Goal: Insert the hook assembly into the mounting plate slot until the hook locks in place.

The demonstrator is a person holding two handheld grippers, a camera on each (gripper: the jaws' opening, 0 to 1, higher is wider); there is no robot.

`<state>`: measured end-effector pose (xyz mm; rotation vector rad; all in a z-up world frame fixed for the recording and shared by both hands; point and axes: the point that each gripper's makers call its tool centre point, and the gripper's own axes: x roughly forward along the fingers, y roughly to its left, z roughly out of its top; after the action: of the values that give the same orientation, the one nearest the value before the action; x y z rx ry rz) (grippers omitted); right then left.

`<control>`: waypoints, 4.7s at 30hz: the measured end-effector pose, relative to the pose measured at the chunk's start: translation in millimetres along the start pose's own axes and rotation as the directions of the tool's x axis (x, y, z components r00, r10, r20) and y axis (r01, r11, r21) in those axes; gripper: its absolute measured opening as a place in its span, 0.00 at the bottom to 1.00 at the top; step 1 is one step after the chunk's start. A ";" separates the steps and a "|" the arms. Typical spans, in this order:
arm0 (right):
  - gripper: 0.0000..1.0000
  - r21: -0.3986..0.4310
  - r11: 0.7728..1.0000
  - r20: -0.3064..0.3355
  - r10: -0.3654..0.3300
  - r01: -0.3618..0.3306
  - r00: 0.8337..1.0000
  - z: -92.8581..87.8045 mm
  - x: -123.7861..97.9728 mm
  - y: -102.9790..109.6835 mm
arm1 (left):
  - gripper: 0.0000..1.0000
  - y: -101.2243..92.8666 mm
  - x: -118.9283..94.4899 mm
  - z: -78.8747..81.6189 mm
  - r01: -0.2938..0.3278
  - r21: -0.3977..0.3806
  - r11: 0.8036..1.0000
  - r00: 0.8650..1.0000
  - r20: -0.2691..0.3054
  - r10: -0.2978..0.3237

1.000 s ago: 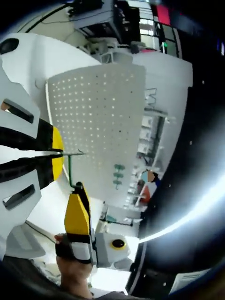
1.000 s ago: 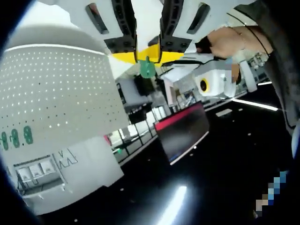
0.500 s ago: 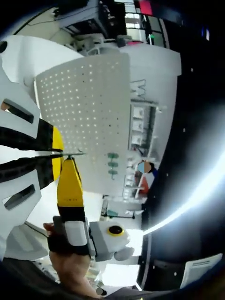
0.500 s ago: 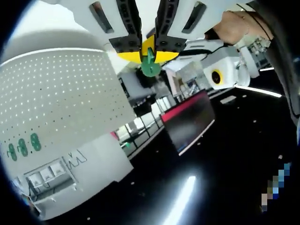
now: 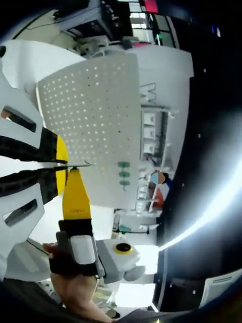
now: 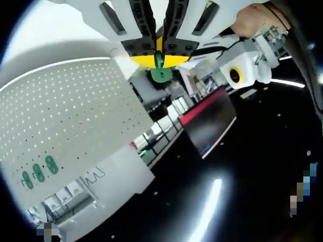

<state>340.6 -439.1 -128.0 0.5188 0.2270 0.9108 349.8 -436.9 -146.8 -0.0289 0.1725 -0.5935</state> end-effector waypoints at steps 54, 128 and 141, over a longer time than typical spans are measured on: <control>0.00 -0.387 0.901 0.027 -0.200 0.195 0.979 28.4 -12.4 -66.1 | 1.00 -25.2 5.3 -11.5 0.135 -0.015 0.991 0.989 -0.049 -0.136; 0.00 -0.316 0.624 0.439 -0.571 0.714 0.694 233.5 -128.5 -304.0 | 0.99 8.6 14.3 -35.9 0.064 -0.037 0.997 0.986 -0.151 -0.069; 0.00 -0.285 0.649 0.439 -0.566 0.706 0.698 232.0 -117.4 -314.5 | 0.98 16.9 12.4 -42.9 0.037 -0.046 0.998 0.985 -0.167 -0.044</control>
<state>580.9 -767.5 -96.2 0.1205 -0.0934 0.1352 362.0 -428.8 -192.3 -0.0241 0.3496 -0.6328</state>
